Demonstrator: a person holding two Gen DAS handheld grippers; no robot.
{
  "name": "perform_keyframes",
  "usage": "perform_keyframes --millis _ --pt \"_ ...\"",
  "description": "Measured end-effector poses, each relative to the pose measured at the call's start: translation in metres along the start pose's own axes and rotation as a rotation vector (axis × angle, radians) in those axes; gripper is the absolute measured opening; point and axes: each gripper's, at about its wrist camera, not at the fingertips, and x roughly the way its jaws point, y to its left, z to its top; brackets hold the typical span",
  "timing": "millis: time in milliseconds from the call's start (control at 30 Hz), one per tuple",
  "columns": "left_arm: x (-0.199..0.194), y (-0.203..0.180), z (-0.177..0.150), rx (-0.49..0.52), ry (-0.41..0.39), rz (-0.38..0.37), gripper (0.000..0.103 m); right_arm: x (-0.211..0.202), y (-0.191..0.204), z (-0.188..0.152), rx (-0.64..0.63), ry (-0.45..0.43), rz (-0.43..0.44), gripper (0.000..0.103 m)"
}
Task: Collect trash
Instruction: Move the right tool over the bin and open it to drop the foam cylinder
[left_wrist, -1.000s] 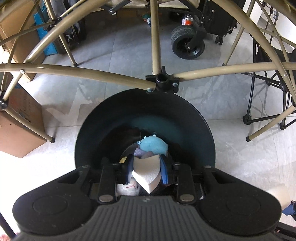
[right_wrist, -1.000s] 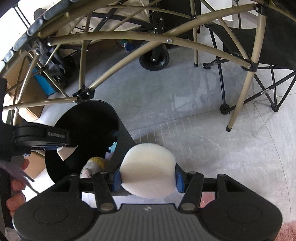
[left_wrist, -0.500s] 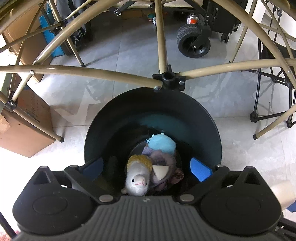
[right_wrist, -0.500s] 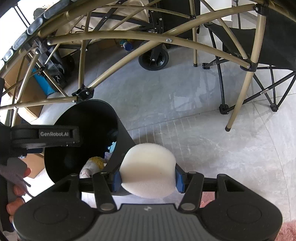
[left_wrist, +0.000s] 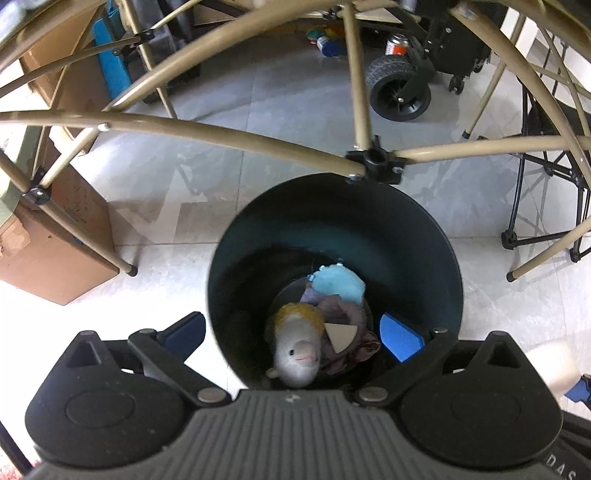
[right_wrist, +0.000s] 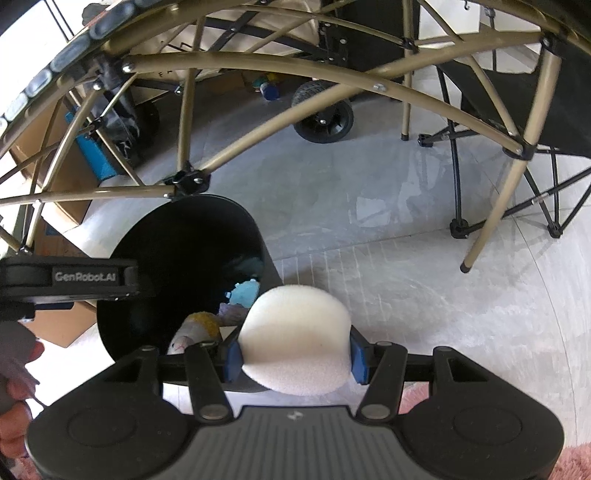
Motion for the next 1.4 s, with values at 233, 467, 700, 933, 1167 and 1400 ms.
perform_keyframes --millis 233,467,700,933,1167,1400 --pt "-0.013 0.041 -0.004 -0.058 -0.033 0.002 0.103 0.005 0.030 0.011 -0.053 -0.025 -0.003 0.054" --pt "-0.022 0.091 -0.012 -0.139 -0.053 0.015 0.103 0.016 0.078 0.025 -0.140 -0.045 0.015 0.054" --pt "-0.029 0.133 -0.018 -0.218 -0.073 0.038 0.103 0.035 0.118 0.031 -0.186 -0.016 0.023 0.055" --pt "-0.033 0.155 -0.024 -0.258 -0.078 0.041 0.103 0.045 0.138 0.030 -0.194 0.000 0.035 0.092" --pt "-0.040 0.154 -0.027 -0.251 -0.096 0.040 0.103 0.043 0.145 0.027 -0.239 -0.018 0.042 0.100" --pt "-0.077 0.149 -0.040 -0.255 -0.216 0.043 0.103 0.003 0.132 0.019 -0.253 -0.097 0.066 0.103"
